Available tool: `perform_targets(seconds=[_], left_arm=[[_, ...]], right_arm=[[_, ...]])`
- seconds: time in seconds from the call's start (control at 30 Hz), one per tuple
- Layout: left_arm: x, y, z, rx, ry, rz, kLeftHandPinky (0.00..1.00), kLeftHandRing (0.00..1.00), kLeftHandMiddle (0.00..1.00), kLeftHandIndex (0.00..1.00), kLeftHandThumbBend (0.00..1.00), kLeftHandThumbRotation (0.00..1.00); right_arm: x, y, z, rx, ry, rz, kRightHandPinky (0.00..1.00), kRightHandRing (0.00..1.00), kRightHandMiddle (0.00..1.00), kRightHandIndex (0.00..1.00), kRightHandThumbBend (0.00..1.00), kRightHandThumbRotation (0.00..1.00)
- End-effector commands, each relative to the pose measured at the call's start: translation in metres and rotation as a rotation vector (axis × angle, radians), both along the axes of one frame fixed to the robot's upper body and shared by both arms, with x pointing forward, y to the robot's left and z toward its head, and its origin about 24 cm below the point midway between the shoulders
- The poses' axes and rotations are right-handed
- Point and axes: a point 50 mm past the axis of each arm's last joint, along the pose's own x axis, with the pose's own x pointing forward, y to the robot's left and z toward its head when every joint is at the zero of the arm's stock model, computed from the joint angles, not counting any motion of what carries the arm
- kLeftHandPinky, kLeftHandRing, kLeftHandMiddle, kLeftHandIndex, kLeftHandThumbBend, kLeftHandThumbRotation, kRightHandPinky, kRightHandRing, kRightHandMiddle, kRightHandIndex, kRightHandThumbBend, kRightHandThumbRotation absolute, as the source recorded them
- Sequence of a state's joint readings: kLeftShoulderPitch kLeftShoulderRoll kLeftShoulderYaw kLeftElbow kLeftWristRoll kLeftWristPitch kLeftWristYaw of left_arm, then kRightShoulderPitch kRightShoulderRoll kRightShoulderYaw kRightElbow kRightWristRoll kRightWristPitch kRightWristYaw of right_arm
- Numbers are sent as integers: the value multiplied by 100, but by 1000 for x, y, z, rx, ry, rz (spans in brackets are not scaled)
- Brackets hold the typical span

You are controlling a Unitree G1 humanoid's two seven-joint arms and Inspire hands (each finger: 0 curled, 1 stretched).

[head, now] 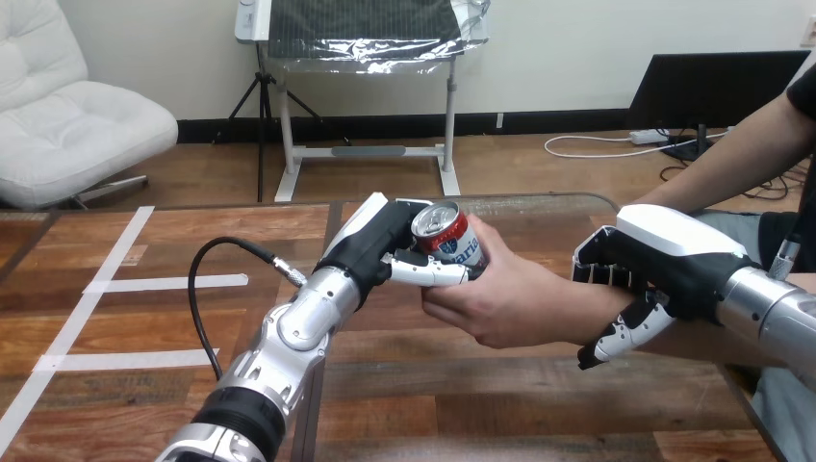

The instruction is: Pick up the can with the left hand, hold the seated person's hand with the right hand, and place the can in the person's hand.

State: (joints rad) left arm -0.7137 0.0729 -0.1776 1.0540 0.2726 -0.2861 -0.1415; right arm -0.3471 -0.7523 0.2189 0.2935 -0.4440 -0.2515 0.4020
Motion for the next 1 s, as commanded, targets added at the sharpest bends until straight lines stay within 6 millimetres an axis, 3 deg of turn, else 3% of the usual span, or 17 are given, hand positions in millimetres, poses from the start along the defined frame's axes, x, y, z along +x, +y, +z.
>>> perform_targets(seconds=[0.0,0.43,0.97], left_arm=[[3,-29,21,-61,-62,-86,66,73,76,77,87,74],[2,-24,18,-88,-56,-63,71,78,81,80,82,83],[0,-19,16,-109,-63,-51,74,82,83,80,81,86]], right_arm=[[4,23,9,123,-55,75,33,37,41,43,73,10],[3,22,8,95,-39,82,36,41,46,49,76,14],[1,21,8,69,-29,89,51,62,65,66,82,38]])
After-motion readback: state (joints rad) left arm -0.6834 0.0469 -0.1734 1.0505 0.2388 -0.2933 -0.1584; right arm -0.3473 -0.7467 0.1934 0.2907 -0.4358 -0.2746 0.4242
